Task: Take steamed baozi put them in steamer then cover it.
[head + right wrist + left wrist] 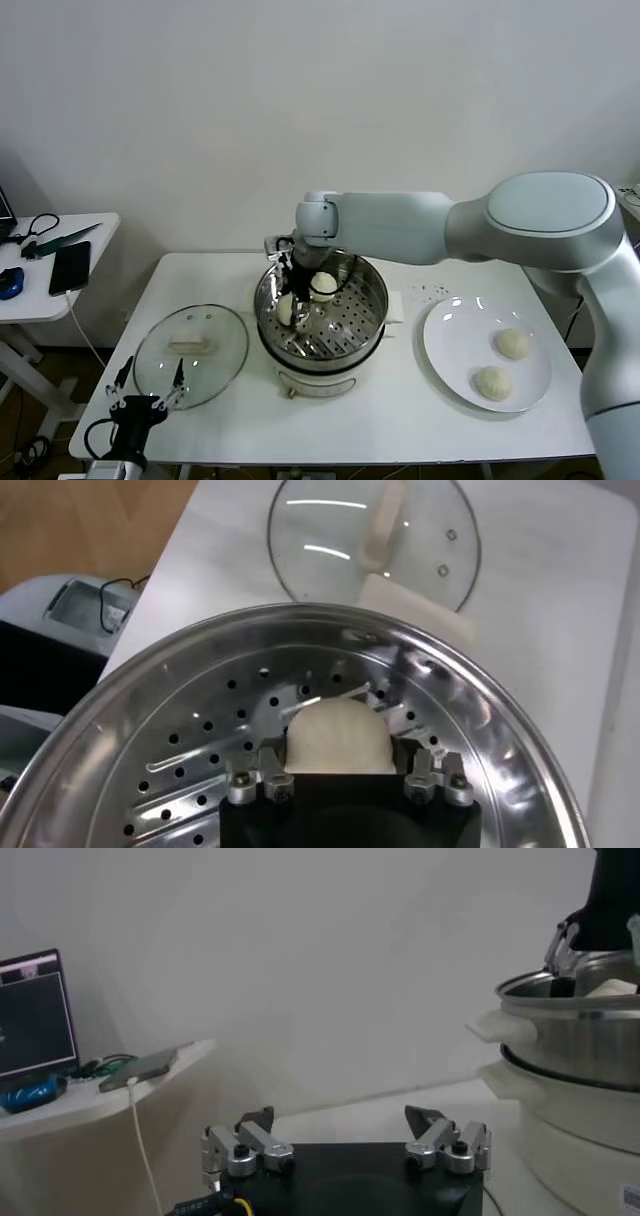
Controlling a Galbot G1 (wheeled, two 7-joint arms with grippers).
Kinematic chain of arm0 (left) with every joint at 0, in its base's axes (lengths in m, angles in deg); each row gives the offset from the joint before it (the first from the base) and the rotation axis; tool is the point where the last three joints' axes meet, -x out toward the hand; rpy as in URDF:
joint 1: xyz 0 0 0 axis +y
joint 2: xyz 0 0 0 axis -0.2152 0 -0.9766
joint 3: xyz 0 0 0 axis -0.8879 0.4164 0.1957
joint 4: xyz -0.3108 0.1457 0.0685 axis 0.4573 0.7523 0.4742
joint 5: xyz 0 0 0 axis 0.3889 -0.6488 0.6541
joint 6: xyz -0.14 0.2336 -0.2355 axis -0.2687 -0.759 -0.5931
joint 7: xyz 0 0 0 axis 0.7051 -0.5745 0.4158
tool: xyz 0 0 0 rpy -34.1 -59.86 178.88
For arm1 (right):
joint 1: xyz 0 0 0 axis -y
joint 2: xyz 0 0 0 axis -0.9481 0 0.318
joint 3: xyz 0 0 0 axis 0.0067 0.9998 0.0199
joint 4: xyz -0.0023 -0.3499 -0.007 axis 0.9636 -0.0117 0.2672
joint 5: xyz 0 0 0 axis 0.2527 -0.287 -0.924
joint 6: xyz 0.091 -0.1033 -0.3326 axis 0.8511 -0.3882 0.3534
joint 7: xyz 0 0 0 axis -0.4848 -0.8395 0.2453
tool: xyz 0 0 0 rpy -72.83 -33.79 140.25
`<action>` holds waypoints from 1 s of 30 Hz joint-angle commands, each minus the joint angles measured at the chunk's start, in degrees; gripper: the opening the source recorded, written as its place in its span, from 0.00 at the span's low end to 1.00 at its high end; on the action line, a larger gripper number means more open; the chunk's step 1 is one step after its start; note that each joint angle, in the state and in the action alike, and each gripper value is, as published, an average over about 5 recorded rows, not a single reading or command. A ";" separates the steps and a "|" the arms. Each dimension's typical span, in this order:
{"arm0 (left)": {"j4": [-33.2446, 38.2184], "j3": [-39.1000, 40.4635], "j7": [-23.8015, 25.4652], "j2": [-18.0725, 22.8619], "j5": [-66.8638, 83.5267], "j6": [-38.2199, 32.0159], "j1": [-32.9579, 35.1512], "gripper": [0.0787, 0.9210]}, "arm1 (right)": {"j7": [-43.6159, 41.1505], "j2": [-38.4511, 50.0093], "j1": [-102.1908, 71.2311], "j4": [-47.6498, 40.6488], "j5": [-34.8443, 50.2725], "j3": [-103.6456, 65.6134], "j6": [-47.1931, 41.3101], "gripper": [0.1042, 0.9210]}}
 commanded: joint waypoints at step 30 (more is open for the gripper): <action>1.14 -0.23 -0.07 0.82 -0.95 1.38 -0.98 0.88 | -8.57 46.25 14.60 26.75 -18.71 -0.49 4.65 0.88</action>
